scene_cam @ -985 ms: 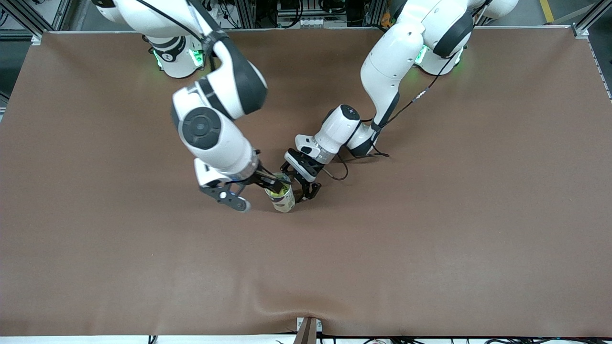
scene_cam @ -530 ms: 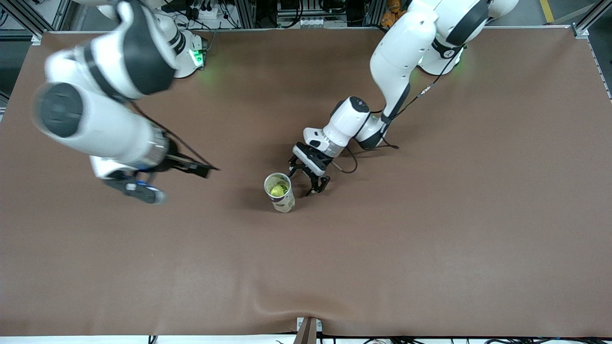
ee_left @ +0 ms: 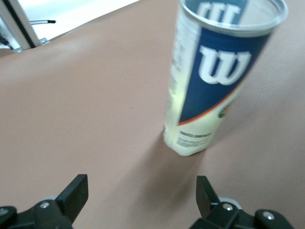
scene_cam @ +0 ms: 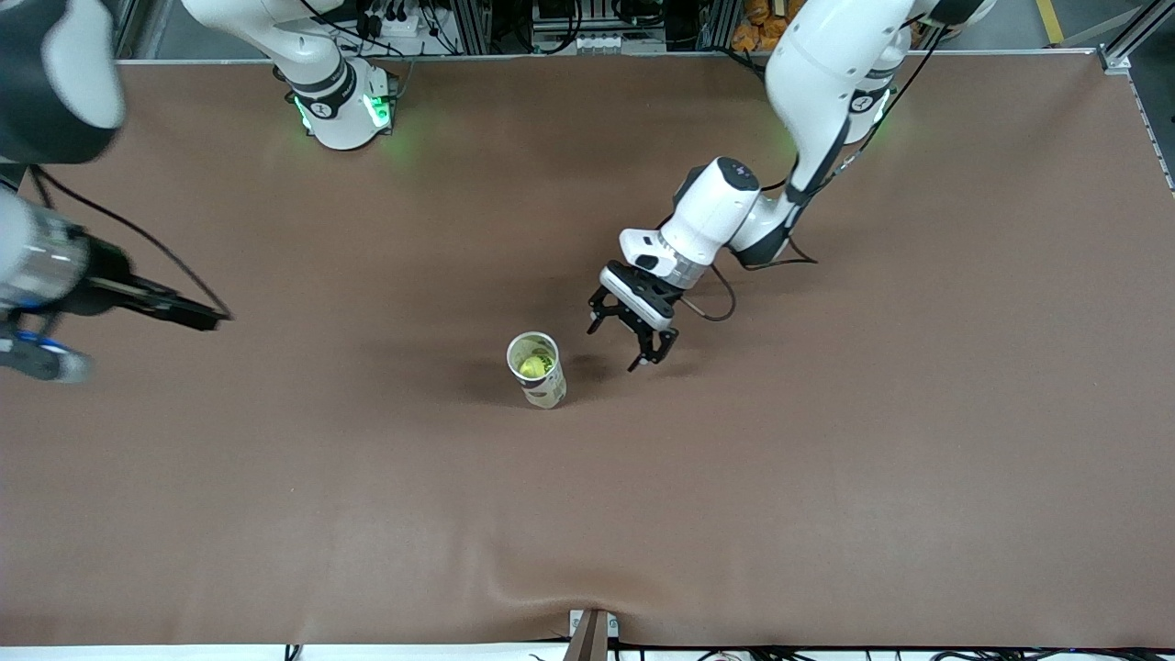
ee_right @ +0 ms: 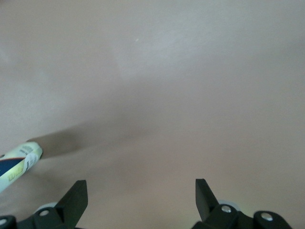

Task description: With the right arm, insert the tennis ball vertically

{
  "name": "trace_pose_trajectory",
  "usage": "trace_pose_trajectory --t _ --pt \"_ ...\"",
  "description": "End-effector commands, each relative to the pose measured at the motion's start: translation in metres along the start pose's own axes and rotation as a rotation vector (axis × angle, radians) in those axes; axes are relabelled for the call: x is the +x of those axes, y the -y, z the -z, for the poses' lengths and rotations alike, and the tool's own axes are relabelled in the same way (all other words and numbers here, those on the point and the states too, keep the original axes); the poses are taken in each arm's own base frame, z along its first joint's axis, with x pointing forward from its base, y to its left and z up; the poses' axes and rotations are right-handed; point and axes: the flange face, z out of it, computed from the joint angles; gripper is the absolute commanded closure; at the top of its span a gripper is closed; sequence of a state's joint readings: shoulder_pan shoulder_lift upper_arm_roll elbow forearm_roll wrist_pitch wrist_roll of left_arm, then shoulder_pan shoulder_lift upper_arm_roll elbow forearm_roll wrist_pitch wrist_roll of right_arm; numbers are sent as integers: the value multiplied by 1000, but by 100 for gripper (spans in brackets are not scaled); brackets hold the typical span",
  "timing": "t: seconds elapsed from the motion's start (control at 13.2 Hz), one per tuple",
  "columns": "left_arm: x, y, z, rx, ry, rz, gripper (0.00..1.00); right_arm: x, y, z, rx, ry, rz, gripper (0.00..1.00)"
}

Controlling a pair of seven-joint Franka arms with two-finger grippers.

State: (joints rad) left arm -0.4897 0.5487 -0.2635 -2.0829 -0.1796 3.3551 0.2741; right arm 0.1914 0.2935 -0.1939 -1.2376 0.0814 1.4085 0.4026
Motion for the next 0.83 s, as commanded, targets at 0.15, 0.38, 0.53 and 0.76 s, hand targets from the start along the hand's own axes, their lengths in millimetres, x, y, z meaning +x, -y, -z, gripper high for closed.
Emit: trace_pose_trajectory --t 0.15,0.38,0.53,0.76 --pt "41 43 62 3 152 9 0 13 -55 25 16 -40 -50 0" --pt "71 90 110 15 263 61 0 24 -101 25 28 -16 54 0" --pt "84 121 145 14 358 101 0 27 -120 25 33 -6 35 0" --pt "89 169 188 23 452 180 0 28 -124 26 35 -9 83 0"
